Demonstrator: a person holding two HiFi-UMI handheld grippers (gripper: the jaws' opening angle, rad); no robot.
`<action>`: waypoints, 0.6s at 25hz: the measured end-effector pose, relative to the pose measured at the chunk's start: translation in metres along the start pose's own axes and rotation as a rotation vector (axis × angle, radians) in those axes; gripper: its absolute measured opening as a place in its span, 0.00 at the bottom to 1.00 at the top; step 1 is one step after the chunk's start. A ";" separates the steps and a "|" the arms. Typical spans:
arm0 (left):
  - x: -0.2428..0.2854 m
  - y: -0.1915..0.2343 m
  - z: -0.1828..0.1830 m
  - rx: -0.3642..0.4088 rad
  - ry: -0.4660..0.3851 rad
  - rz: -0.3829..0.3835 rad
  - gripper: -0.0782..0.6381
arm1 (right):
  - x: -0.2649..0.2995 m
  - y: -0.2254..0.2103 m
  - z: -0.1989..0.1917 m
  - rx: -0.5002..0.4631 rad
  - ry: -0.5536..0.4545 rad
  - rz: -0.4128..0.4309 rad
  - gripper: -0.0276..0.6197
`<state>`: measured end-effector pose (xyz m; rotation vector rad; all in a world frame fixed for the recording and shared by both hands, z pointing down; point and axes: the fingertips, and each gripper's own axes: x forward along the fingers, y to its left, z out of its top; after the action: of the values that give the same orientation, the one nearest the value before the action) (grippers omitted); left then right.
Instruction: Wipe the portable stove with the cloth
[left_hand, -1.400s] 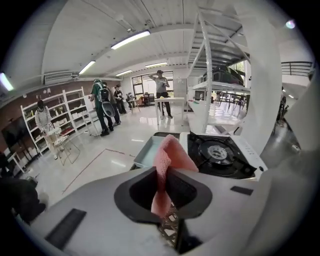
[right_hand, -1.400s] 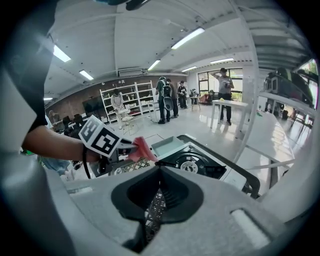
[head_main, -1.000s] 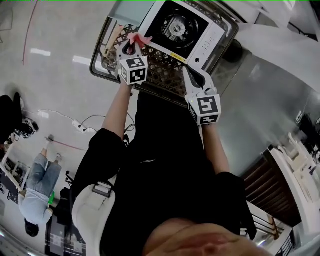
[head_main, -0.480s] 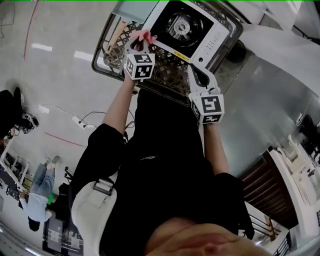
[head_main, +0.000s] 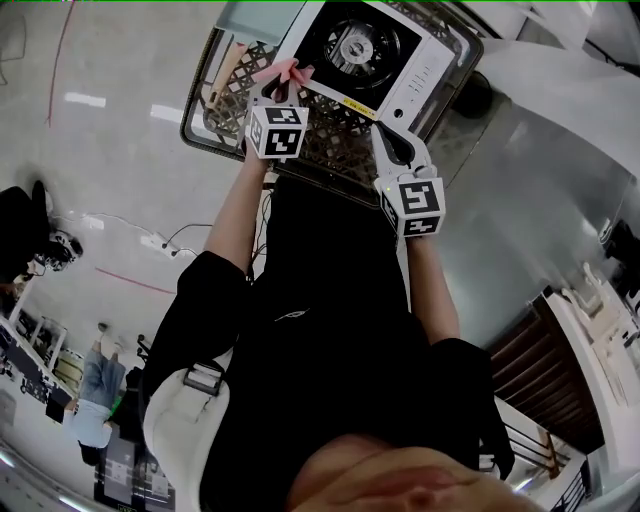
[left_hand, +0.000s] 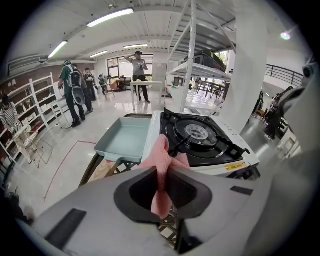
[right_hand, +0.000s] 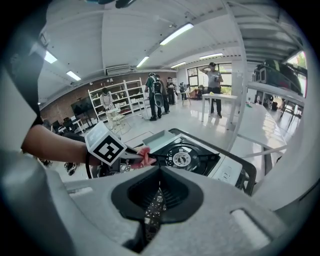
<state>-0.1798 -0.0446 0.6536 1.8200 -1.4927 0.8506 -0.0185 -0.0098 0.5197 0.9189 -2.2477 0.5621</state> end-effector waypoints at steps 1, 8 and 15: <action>0.001 -0.003 0.000 0.000 0.002 -0.005 0.16 | 0.002 -0.002 -0.004 0.008 0.006 0.001 0.05; 0.000 -0.014 -0.001 -0.001 0.010 -0.008 0.16 | 0.006 -0.010 -0.020 0.022 0.017 -0.008 0.05; 0.000 -0.032 -0.001 0.008 0.018 -0.020 0.16 | 0.001 -0.017 -0.029 0.042 0.012 -0.009 0.05</action>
<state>-0.1485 -0.0386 0.6527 1.8248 -1.4595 0.8622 0.0045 -0.0046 0.5431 0.9434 -2.2280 0.6114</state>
